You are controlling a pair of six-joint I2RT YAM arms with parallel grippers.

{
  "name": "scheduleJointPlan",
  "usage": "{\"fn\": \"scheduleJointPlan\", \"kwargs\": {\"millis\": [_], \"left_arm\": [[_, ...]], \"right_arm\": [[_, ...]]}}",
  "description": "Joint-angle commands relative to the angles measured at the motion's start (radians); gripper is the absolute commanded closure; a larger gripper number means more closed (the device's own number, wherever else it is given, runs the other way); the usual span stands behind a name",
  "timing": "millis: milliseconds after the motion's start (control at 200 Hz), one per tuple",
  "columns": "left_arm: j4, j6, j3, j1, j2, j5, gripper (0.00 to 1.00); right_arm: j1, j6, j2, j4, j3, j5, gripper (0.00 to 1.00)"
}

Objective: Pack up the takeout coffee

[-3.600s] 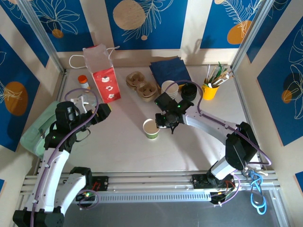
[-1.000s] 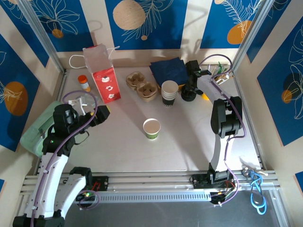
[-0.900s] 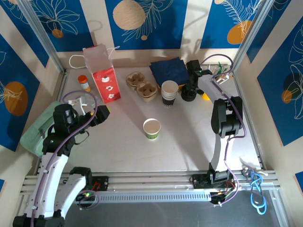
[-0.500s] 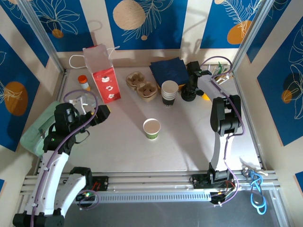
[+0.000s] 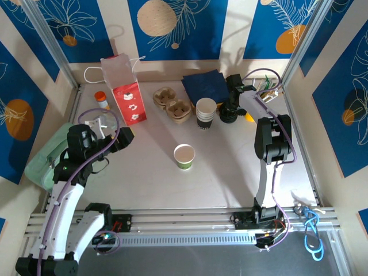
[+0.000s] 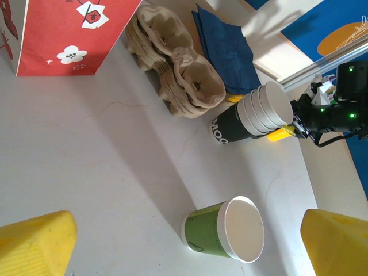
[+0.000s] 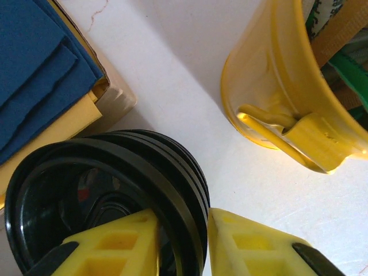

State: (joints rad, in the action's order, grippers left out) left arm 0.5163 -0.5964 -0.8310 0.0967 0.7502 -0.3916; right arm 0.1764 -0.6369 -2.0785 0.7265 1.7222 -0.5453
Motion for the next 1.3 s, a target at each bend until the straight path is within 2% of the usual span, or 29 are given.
{"fn": "scheduleJointPlan", "kwargs": {"millis": [0,435,1085,1291], "left_arm": [[-0.012,0.014,-0.036,0.008,-0.002,-0.003,0.01],[-0.012,0.008,-0.03,0.008,-0.005,-0.005,0.01],[-0.002,0.0,-0.021,0.007,-0.03,-0.007,0.01],[0.002,-0.003,-0.03,0.008,-0.035,-0.017,0.01]], "right_arm": [[-0.002,-0.009,-0.011,0.012,0.035,0.021,0.76],[0.0,0.006,0.036,0.01,0.027,0.045,0.86],[-0.036,-0.015,0.213,-0.026,-0.108,0.167,0.85],[-0.033,-0.008,0.331,-0.003,-0.158,0.211,0.87]]}}
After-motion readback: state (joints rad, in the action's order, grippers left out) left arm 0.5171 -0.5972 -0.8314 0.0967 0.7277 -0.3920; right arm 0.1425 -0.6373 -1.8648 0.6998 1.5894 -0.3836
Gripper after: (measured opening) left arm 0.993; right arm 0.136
